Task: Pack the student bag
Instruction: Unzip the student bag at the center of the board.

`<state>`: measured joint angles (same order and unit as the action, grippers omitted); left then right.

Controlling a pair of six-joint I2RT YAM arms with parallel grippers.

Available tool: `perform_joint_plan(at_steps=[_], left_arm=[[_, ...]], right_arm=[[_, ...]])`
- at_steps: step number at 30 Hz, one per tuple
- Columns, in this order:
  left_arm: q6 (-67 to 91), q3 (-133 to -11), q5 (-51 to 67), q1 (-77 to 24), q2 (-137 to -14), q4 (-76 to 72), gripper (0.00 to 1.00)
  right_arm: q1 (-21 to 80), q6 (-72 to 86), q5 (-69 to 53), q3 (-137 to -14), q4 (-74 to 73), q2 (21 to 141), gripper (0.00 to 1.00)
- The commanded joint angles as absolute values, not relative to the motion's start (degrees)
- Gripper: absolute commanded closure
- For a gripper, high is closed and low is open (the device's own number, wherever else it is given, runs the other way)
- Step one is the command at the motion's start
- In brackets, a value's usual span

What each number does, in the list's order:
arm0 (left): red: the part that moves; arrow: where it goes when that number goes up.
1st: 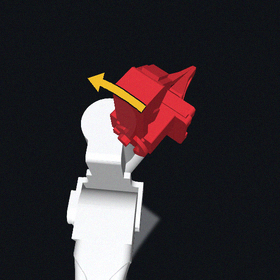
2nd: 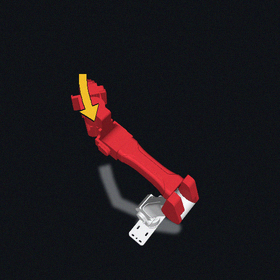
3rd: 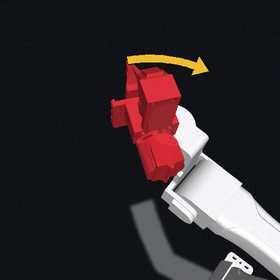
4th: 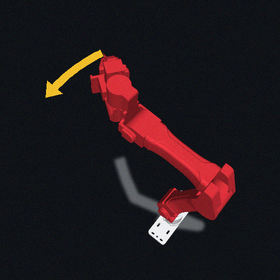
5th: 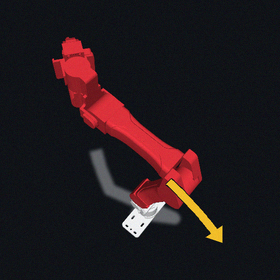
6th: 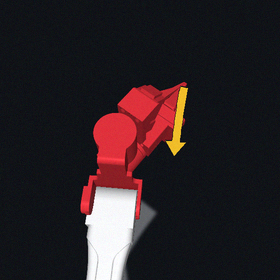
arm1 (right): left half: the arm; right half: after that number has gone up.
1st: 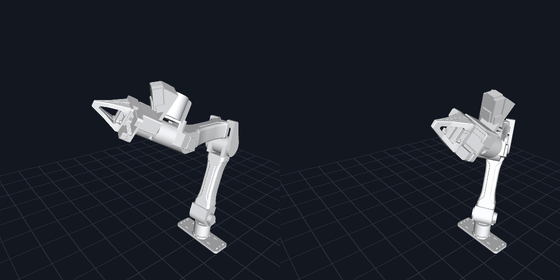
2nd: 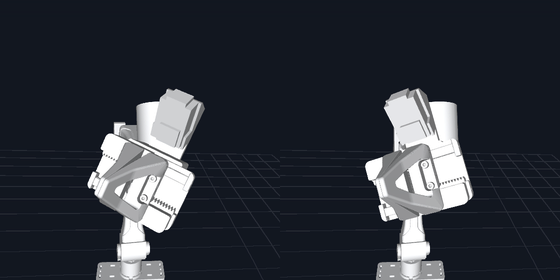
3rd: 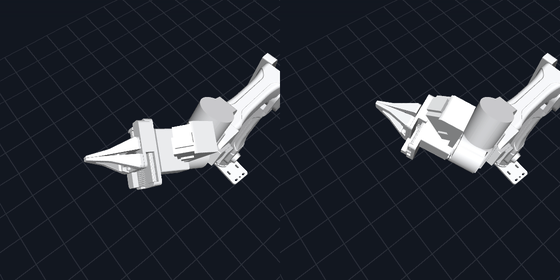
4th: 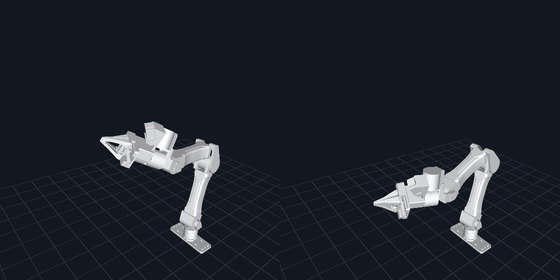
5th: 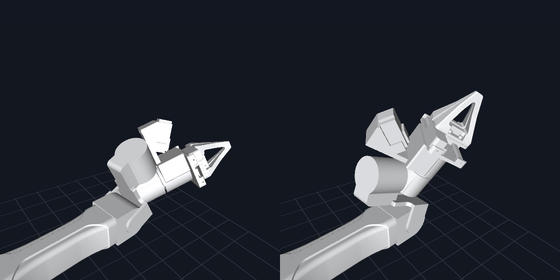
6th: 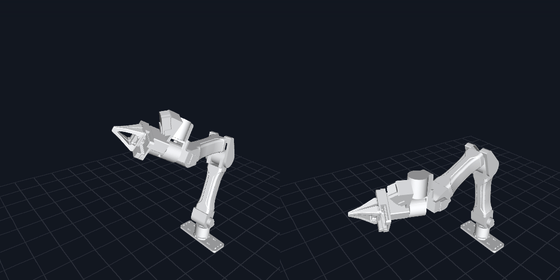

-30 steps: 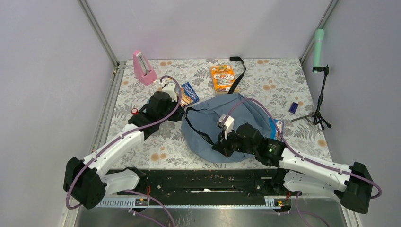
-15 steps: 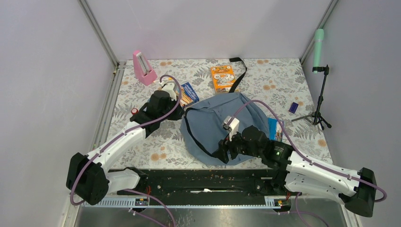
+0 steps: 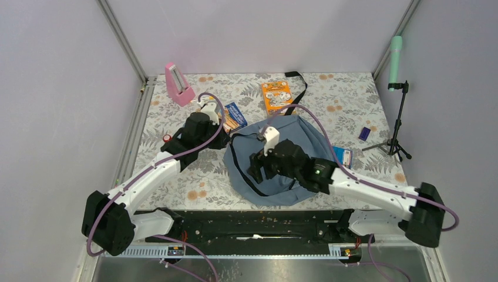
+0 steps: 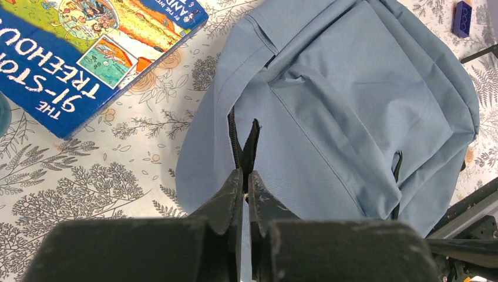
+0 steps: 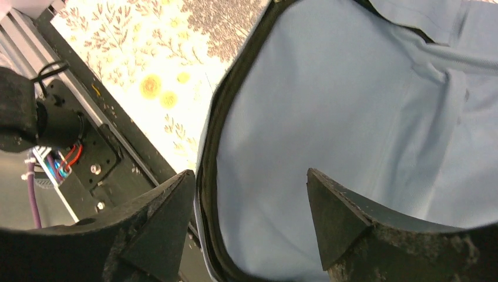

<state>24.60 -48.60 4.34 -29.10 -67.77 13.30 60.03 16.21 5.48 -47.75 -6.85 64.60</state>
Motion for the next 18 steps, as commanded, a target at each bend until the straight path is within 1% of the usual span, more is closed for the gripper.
perform_joint_plan(at_steps=[1, 6, 13, 14, 15, 16, 17, 18], left_arm=[[25.5, -49.4, 5.6, -28.7, -65.6, 9.1, 1.0], [25.3, -49.4, 5.3, -28.7, -65.4, 9.2, 1.0], [25.2, -49.6, 5.2, -28.7, -65.0, 9.2, 1.0], [25.2, -49.6, 5.2, -28.7, -65.0, 9.3, 1.0], [25.2, -49.6, 5.2, -28.7, -65.0, 9.3, 1.0], [25.1, -49.6, 5.2, -28.7, -65.0, 9.3, 1.0], [25.1, -49.6, 5.3, -28.7, -65.0, 9.3, 1.0], [25.1, -49.6, 5.2, -28.7, -65.0, 9.3, 1.0]], right_arm=[[60.6, 16.6, 6.2, -55.0, 1.1, 73.2, 0.24], [60.9, 18.9, 3.8, -61.9, 3.7, 83.8, 0.27], [61.5, 19.0, 6.6, -63.6, 5.1, 91.6, 0.41], [61.6, 18.7, 7.3, -63.8, 4.9, 92.2, 0.44], [61.7, 18.4, 7.9, -63.8, 4.9, 92.5, 0.49], [61.8, 18.2, 7.9, -63.7, 5.2, 92.6, 0.58], [61.9, 18.2, 7.8, -63.5, 5.6, 92.4, 0.71], [61.9, 18.2, 7.4, -63.2, 6.0, 92.1, 0.87]])
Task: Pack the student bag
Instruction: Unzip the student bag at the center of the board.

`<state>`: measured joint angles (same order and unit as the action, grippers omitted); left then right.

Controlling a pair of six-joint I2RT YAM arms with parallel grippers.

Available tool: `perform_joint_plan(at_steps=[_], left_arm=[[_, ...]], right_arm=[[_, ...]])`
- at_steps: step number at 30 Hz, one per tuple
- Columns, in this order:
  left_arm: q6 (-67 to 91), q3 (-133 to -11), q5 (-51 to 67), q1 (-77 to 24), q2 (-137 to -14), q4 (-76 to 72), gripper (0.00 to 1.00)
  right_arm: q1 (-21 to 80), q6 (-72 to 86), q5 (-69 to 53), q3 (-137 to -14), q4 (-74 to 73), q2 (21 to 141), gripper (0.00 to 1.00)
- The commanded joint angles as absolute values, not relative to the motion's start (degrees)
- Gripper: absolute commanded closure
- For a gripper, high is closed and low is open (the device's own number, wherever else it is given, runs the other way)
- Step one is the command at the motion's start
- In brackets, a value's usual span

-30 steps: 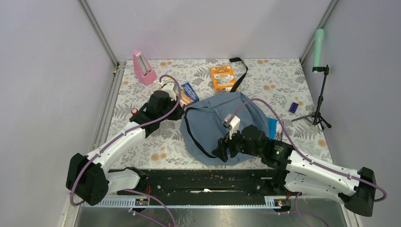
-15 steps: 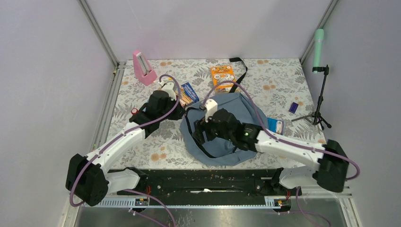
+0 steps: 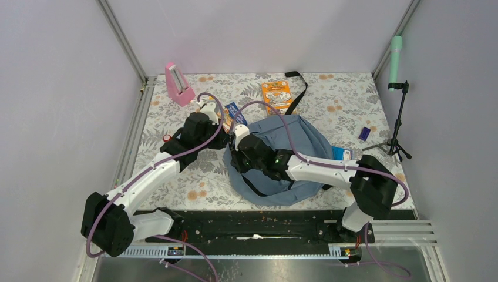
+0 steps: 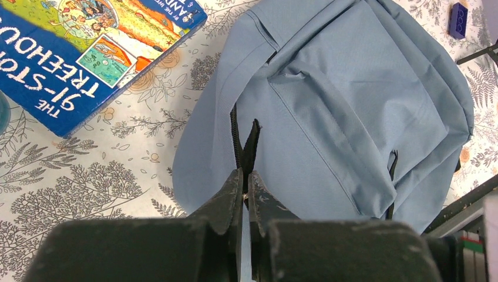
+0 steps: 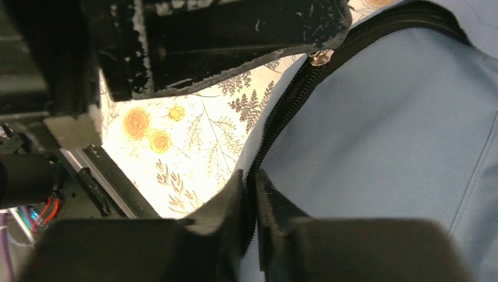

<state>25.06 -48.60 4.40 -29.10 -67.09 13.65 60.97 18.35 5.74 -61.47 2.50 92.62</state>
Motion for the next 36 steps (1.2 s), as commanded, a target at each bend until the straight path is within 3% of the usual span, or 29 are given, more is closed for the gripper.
perform_joint_plan(at_steps=[1, 14, 36], left_arm=[[25.1, -49.6, 5.1, -28.7, -65.0, 9.3, 1.0], [25.0, -49.8, 4.5, -28.7, -66.0, 9.8, 1.0], [24.3, -50.1, 3.6, -28.7, -67.9, 10.4, 1.0]], right_arm=[[62.0, 18.2, 6.9, -62.8, 6.4, 91.7, 0.99], [62.1, 15.4, -4.7, -52.3, 13.5, 81.8, 1.0], [67.0, 10.8, -14.5, -51.2, 2.4, 72.7, 1.0]])
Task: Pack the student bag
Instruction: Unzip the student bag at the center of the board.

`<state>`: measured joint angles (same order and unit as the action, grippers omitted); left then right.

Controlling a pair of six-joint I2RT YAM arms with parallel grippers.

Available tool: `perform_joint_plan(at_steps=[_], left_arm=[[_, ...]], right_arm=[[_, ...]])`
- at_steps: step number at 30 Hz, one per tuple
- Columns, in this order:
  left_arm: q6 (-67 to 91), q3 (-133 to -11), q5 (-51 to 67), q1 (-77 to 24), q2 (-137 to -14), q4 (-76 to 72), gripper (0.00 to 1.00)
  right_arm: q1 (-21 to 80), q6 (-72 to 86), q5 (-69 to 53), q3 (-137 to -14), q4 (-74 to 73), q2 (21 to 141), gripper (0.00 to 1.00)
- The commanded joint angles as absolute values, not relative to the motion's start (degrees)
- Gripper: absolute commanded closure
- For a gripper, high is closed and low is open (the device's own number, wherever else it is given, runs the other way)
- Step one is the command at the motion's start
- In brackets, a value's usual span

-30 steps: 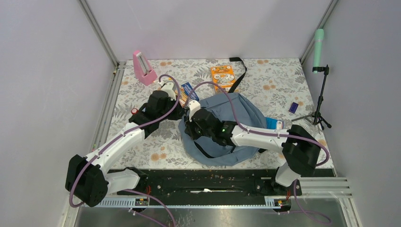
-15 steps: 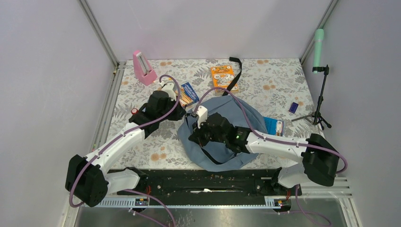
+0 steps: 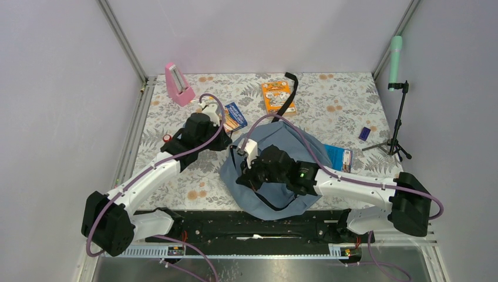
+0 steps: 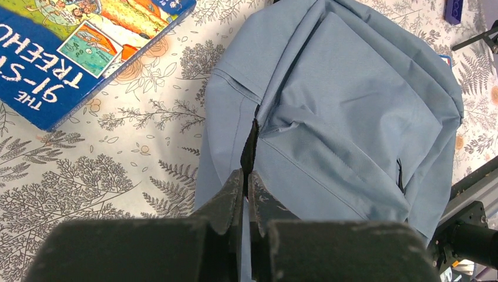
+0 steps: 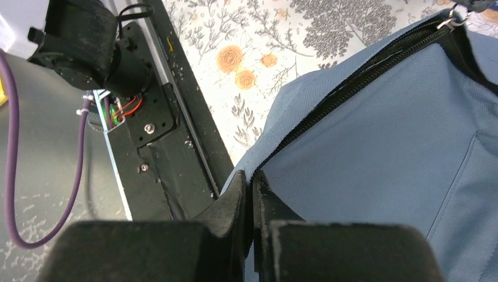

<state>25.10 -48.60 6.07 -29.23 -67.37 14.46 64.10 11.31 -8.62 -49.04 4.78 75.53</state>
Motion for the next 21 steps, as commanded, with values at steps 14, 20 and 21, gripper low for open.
perform_joint_plan(at_steps=[14, 20, 21], left_arm=[[24.7, -50.7, 4.3, -28.7, -71.1, 10.8, 1.0], [24.4, -51.4, 3.2, -28.7, -72.6, 12.3, 1.0], [24.4, -51.5, 2.8, -28.7, -72.9, 12.6, 1.0]], right_arm=[[71.0, 12.9, -14.7, -56.2, -2.5, 65.8, 1.0], [71.0, 13.3, -14.9, -57.0, -3.3, 61.5, 1.0], [71.0, 13.5, -15.0, -57.5, -3.7, 60.6, 1.0]])
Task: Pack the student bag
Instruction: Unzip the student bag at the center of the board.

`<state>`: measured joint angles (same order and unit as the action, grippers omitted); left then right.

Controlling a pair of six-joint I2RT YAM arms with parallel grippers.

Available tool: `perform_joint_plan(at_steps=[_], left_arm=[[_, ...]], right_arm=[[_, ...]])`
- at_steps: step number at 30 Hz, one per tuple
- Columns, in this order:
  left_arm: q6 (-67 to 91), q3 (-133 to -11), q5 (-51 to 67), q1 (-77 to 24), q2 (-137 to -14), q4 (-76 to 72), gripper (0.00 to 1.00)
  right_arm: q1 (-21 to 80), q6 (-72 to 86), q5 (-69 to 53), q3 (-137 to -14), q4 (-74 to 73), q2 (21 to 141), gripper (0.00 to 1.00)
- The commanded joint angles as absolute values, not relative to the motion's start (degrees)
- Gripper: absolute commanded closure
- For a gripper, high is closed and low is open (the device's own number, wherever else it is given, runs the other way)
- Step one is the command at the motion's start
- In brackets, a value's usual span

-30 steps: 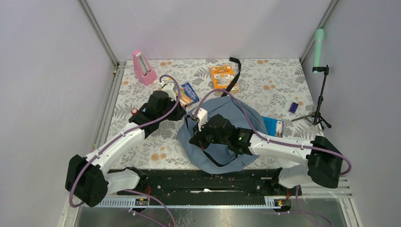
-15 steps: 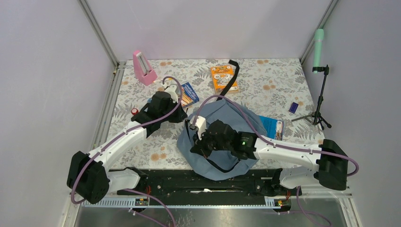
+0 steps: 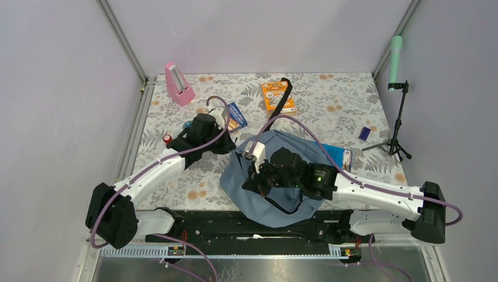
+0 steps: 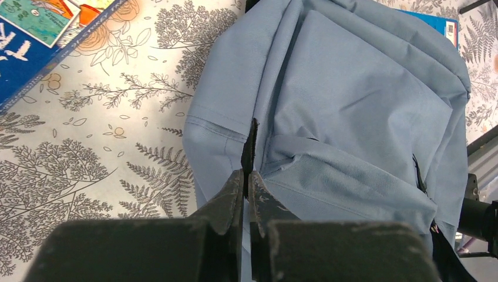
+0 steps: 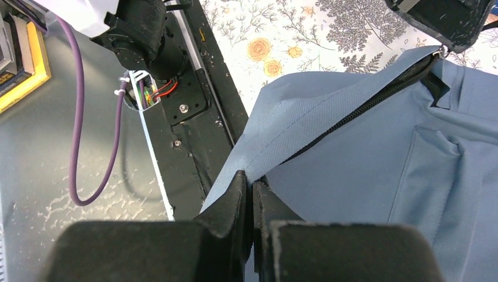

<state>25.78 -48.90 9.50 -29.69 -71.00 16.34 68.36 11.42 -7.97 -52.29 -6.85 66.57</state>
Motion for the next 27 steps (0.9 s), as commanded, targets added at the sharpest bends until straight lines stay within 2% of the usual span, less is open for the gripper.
perform_joint_plan(at_steps=[1, 22, 27], left_arm=[[24.3, -51.5, 2.7, -28.7, -73.2, 12.9, 1.0], [23.8, -54.9, -1.0, -27.7, -81.2, 16.9, 1.0], [22.9, -55.1, 1.0, -27.7, -78.9, 15.5, 0.99]], right_arm=[[71.0, 13.6, -15.2, -57.9, -4.1, 60.0, 1.0], [71.1, 14.1, -16.7, -58.8, -2.9, 51.5, 1.0], [71.0, 13.7, -9.5, -56.4, -3.1, 50.0, 1.0]])
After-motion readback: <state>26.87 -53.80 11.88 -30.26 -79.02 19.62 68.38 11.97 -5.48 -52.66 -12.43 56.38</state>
